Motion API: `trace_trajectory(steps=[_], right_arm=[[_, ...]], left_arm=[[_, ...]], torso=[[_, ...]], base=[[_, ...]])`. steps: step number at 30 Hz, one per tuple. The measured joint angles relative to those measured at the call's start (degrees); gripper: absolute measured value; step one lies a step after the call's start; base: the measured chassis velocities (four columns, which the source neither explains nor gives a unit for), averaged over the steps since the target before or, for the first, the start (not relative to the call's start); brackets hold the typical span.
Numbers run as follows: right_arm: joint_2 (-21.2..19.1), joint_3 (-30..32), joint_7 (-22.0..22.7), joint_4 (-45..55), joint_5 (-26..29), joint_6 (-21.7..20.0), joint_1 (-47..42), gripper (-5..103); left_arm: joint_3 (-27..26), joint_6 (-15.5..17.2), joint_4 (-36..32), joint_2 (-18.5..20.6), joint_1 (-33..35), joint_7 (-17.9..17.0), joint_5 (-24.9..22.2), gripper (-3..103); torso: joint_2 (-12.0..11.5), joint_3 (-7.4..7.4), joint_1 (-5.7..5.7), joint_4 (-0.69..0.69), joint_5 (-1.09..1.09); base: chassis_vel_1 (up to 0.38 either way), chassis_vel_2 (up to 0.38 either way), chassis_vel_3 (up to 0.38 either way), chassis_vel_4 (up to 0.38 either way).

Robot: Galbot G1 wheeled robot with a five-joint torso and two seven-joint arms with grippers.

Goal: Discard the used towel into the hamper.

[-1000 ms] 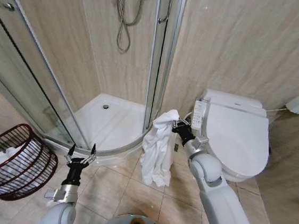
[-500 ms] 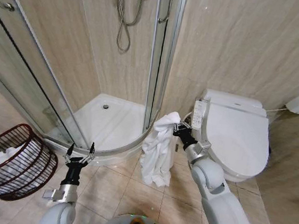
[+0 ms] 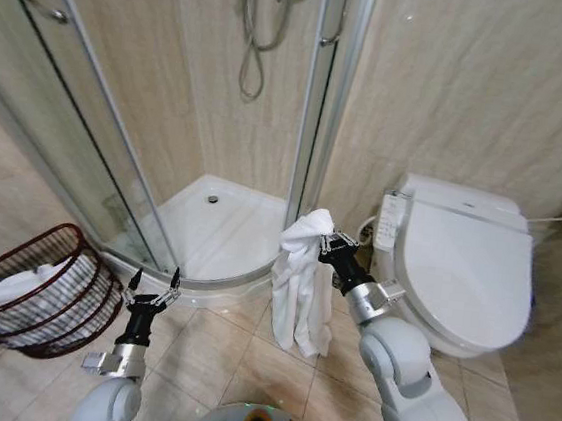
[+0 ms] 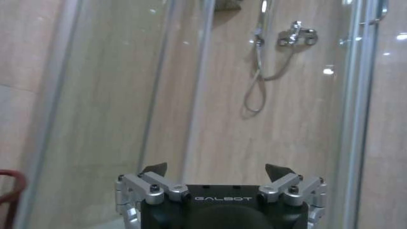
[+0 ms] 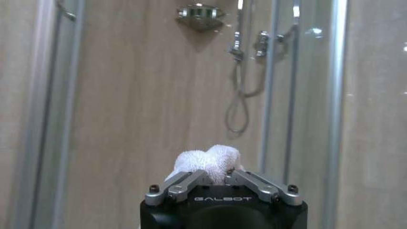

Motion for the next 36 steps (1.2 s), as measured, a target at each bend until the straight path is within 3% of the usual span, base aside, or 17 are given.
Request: trace_trajectory(steps=[24,32,36], right_arm=[[-0.6,-1.6,-0.2,6.6,-2.1,0.2,-6.7,4],[-3.2,-0.2,-0.1,6.6,2.2,-1.4,-2.8,4],[-3.5,-0.1,0.1,6.6,3.6,-1.5,0.0,4]], left_arm=[[0.0,-0.4,0.3,-0.6,-0.2,1.1,0.3,100],[0.4,-0.4,0.7,-1.0,-0.8,1.1,0.7,100],[0.1,-0.4,0.7,-1.2,-0.7,-0.5,1.0,100]], torso=[[0.0,0.00,0.00,0.01,0.02],[0.0,0.01,0.01,0.00,0.01],[0.0,0.00,0.00,0.01,0.00]], base=[[0.123,0.121,0.122,0.119],[0.124,0.123,0.136,0.125],[0.136,0.119,0.126,0.129]])
